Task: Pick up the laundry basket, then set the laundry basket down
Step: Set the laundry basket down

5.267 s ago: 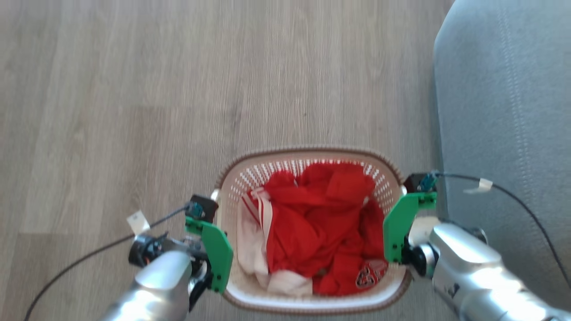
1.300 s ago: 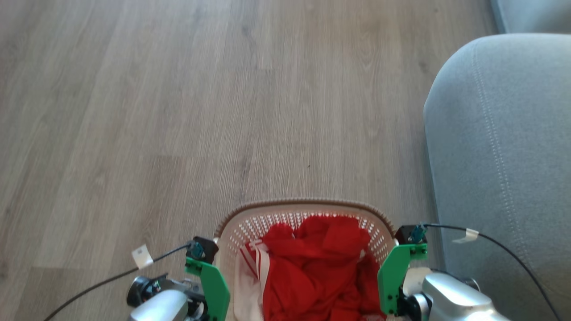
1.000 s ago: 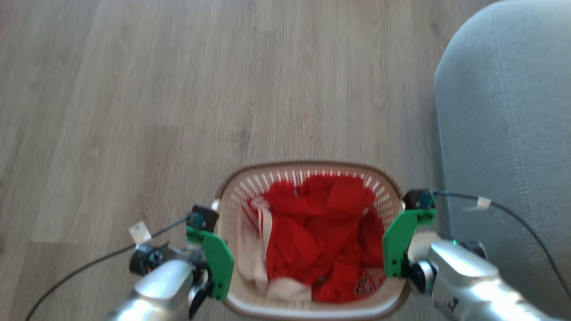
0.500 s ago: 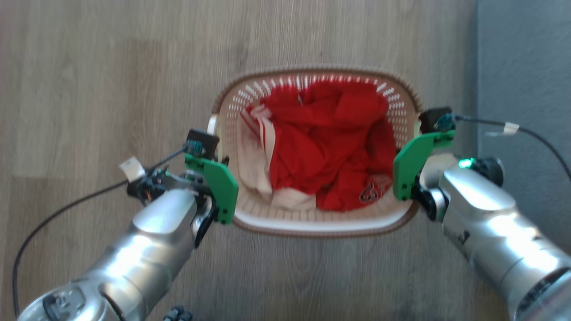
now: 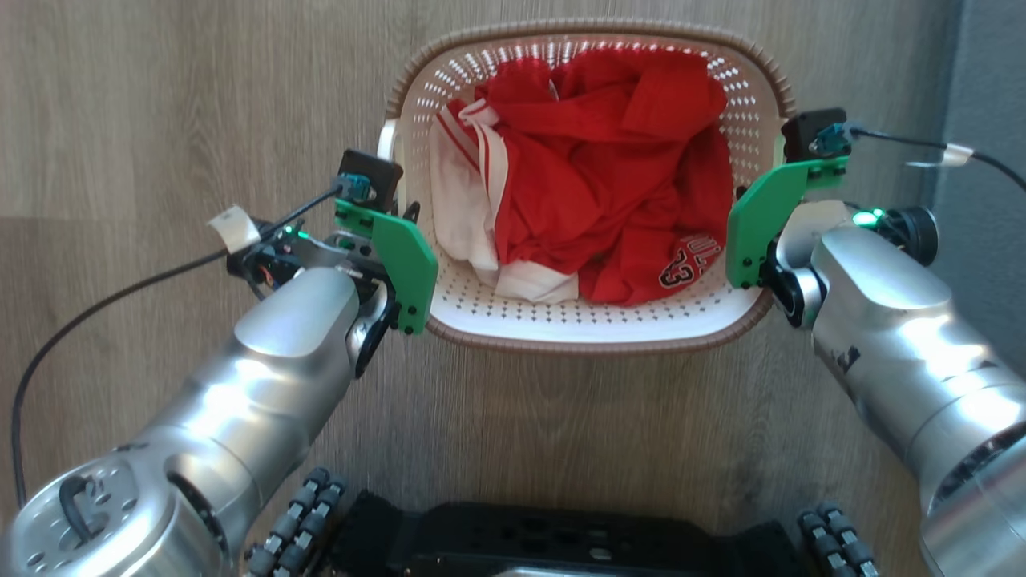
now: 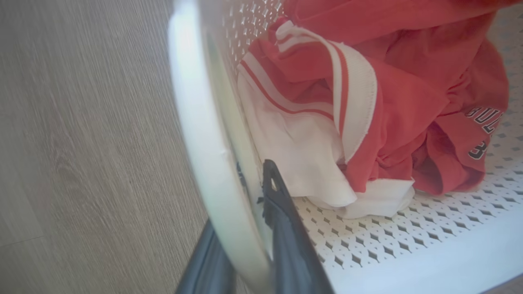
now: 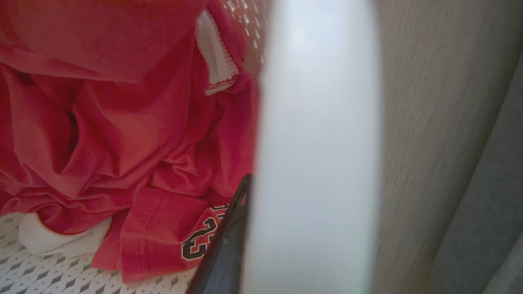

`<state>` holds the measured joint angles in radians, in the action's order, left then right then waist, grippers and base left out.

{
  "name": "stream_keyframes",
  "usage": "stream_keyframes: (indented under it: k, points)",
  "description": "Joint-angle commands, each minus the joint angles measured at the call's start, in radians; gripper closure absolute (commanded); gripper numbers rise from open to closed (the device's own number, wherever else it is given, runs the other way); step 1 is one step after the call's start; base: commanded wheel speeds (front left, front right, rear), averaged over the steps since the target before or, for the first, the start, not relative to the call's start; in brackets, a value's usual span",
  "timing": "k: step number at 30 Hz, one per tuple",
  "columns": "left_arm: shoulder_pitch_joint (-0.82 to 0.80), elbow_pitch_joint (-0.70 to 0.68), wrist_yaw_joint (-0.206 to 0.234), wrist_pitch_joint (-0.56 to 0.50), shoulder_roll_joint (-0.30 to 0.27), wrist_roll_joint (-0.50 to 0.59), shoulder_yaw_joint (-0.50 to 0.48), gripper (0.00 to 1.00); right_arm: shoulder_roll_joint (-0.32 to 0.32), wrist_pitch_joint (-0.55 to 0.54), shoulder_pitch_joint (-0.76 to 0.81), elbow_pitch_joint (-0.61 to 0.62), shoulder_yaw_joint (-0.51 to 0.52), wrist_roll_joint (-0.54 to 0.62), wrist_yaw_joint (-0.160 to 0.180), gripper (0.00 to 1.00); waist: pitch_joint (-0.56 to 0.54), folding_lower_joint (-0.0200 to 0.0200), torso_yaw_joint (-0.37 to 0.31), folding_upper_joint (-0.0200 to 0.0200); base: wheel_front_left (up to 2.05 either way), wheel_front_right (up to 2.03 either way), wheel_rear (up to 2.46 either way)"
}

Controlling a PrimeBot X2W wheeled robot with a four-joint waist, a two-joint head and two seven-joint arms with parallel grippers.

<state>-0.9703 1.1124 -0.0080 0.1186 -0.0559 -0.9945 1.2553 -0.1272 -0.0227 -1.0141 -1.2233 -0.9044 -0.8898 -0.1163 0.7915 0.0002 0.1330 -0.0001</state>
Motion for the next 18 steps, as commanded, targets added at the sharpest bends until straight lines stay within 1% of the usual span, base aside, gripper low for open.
stream_keyframes:
  k: [1, 10, 18]
  points:
    - [-0.03, -0.038, -0.009, 0.01, 0.006, 0.016, 0.011, 1.0, 0.043, 0.01, 0.026, 0.007, -0.027, 0.028, -0.014, 1.0, 0.035, -0.0002, 0.003, 0.0001, 0.0, 0.0, 0.0]
    - [-0.067, -0.042, -0.012, 0.007, 0.006, 0.019, 0.02, 1.0, 0.05, 0.031, -0.013, -0.046, -0.009, 0.034, -0.014, 1.0, 0.092, -0.0002, 0.007, 0.0001, 0.0, 0.0, 0.0]
    - [-0.09, -0.047, 0.004, 0.023, 0.006, 0.023, 0.023, 1.0, 0.049, 0.054, -0.03, -0.062, 0.006, 0.044, -0.014, 1.0, 0.115, -0.0002, 0.014, 0.0001, 0.0, 0.0, 0.0]
